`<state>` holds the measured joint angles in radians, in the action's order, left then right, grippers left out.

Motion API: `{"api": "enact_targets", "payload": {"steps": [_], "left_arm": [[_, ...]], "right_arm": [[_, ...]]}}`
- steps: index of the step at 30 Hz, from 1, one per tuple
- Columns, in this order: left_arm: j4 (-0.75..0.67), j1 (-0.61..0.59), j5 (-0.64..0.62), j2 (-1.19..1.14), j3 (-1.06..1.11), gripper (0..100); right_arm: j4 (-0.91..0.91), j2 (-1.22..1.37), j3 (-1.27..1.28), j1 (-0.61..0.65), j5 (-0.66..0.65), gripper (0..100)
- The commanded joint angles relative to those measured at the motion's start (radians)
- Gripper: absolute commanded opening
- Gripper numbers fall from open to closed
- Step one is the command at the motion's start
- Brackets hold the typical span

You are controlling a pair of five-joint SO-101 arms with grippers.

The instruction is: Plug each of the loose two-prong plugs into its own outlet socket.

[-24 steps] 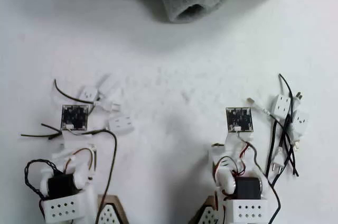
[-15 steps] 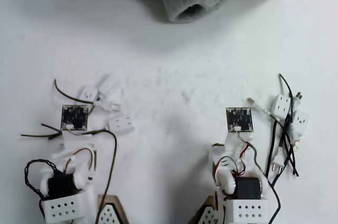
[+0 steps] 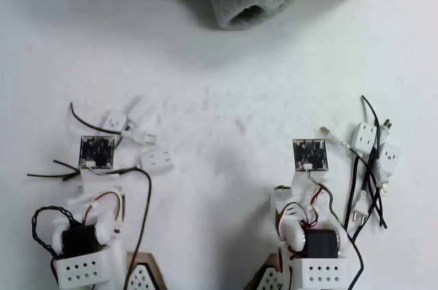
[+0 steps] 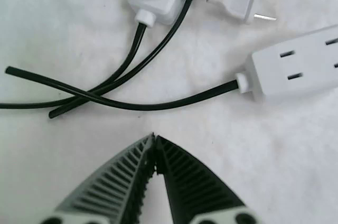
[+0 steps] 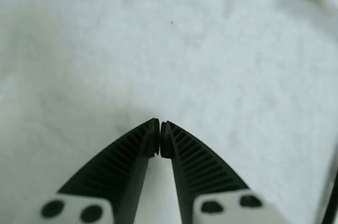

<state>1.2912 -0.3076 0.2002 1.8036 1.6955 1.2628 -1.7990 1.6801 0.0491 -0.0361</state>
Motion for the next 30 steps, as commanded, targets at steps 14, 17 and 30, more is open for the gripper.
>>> {"api": "enact_targets", "payload": {"steps": [14,17,30], "left_arm": [[-0.015,-0.007,0.003,0.005,-0.002,2],[-0.015,-0.007,0.003,0.005,-0.002,2],[-0.015,-0.007,0.003,0.005,-0.002,2]], "right_arm": [[-0.124,-0.002,0.011,-0.018,-0.005,1.8],[-0.312,-0.002,0.002,-0.044,-0.006,1.8],[-0.628,-0.001,-0.259,-0.222,0.002,14.9]]}}
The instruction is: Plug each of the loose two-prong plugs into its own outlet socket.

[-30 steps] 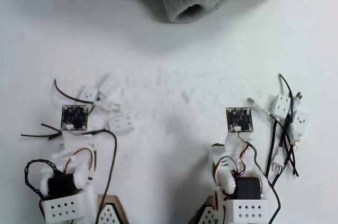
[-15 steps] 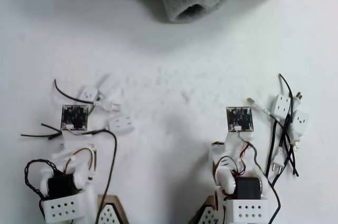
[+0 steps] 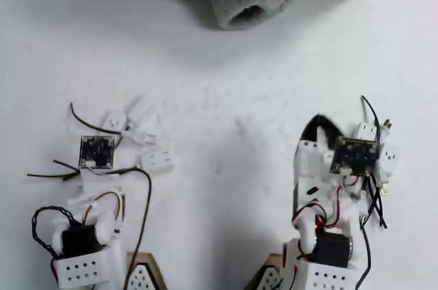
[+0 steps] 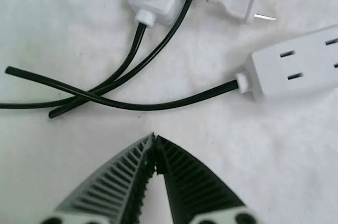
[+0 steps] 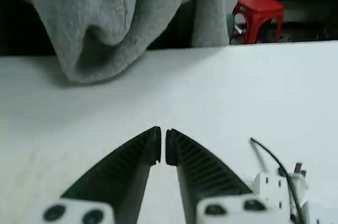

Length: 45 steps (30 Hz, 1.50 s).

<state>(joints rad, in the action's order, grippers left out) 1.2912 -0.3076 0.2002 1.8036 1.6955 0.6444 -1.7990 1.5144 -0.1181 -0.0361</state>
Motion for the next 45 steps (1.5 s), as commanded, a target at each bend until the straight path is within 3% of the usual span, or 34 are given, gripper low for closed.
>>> {"api": "enact_targets", "payload": {"steps": [1,4,12,19,30,36,45], "left_arm": [[-0.015,-0.007,0.003,0.005,-0.002,2],[-0.015,-0.007,0.003,0.005,-0.002,2],[-0.015,-0.007,0.003,0.005,-0.002,2],[-0.015,-0.007,0.003,0.005,-0.002,2],[-0.015,-0.007,0.003,0.005,-0.002,2],[-0.015,-0.007,0.003,0.005,-0.002,2],[-0.015,-0.007,0.003,0.005,-0.002,2]], "right_arm": [[0.008,-0.001,-0.106,-0.068,0.002,20.0],[0.081,-0.001,-0.138,-0.081,0.002,31.6],[0.183,0.061,-0.264,-0.087,-0.002,31.6],[0.214,0.576,-0.545,-0.104,0.000,31.6],[0.616,1.457,-1.162,-0.259,0.003,31.6],[0.707,1.722,-1.349,-0.292,0.000,31.6],[0.713,1.934,-1.465,-0.208,0.002,31.6]]}}
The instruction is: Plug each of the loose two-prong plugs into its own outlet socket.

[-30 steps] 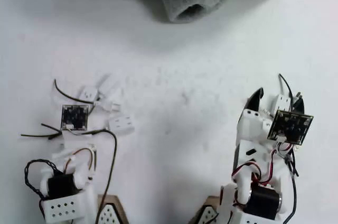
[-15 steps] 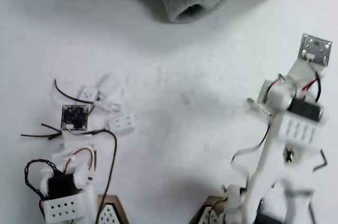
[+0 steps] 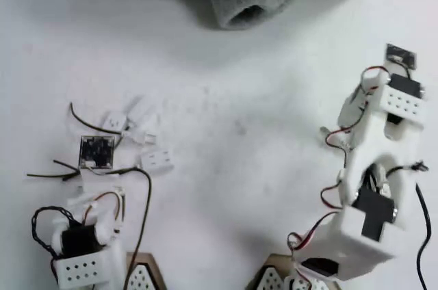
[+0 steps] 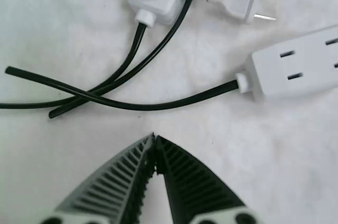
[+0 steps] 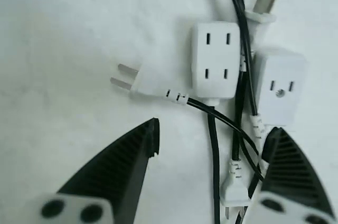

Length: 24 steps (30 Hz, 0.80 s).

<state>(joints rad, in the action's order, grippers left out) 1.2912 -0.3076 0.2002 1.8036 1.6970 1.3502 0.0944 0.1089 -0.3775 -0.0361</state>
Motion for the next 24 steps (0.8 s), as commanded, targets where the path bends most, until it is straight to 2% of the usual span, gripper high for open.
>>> {"api": "enact_targets", "payload": {"steps": [1,6,16,24], "left_arm": [[-0.015,-0.007,0.003,0.005,-0.003,2],[-0.015,-0.007,0.003,0.005,-0.003,2],[-0.015,-0.007,0.003,0.005,-0.003,2],[-0.015,-0.007,0.003,0.005,-0.003,2]], "right_arm": [[0.004,0.056,-0.060,0.064,0.002,31.6],[0.004,0.154,-0.129,0.079,-0.006,31.6],[0.012,0.455,-0.365,0.001,-0.006,31.6],[0.183,0.535,-0.526,-0.015,-0.006,31.6]]}}
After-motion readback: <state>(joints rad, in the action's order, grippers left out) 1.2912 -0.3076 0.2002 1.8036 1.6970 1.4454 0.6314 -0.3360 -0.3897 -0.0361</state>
